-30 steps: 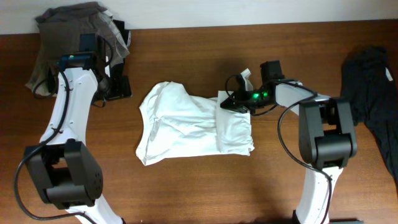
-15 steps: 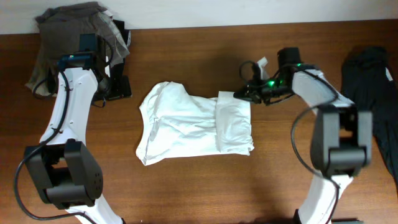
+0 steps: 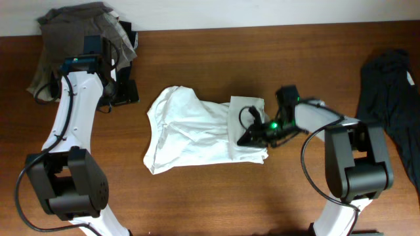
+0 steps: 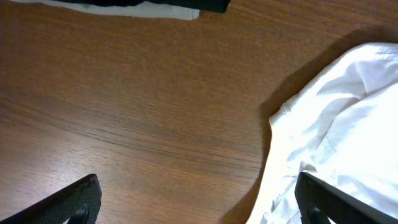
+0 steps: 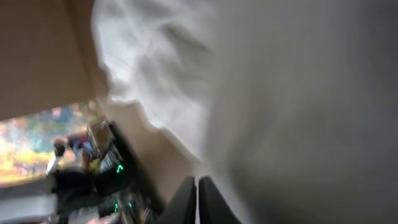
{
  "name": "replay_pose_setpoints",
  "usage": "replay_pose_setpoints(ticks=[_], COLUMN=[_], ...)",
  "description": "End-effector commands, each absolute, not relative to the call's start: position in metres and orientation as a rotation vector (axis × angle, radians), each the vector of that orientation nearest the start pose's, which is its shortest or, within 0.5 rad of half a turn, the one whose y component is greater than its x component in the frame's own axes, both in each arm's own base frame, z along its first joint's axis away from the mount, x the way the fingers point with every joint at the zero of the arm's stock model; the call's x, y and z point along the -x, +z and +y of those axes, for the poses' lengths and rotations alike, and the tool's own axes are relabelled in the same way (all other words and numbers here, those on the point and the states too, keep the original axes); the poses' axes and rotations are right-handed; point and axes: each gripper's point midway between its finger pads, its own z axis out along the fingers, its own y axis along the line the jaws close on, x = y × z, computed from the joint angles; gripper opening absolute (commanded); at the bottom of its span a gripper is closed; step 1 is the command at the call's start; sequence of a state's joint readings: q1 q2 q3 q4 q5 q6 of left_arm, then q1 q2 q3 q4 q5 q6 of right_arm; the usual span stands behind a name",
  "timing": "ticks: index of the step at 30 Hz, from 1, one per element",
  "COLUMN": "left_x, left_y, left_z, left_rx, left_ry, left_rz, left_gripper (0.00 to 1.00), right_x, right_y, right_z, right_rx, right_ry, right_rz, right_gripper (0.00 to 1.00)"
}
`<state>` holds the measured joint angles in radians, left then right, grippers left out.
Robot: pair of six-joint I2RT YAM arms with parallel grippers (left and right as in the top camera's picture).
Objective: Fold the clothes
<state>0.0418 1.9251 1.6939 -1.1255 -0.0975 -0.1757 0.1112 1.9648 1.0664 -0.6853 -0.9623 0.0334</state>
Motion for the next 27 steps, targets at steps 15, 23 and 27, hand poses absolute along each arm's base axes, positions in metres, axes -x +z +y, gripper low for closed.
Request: replay_pose_setpoints(ticks=[15, 23, 27], left_x=[-0.416, -0.420, -0.418], left_y=[0.118, 0.089, 0.061], left_z=[0.018, -0.005, -0.017], left_rx=[0.317, 0.293, 0.201], left_ry=[-0.033, -0.235, -0.333], left_rz=[2.918, 2.956, 3.005], left_gripper=[0.99, 0.99, 0.99], right_x=[-0.303, -0.305, -0.300], right_y=[0.061, 0.133, 0.136], right_z=[0.127, 0.097, 0.096], right_rx=[-0.247, -0.249, -0.252], right_ry=[1.140, 0.808, 0.804], right_rz=[2.879, 2.780, 2.785], right_gripper=[0.10, 0.63, 0.76])
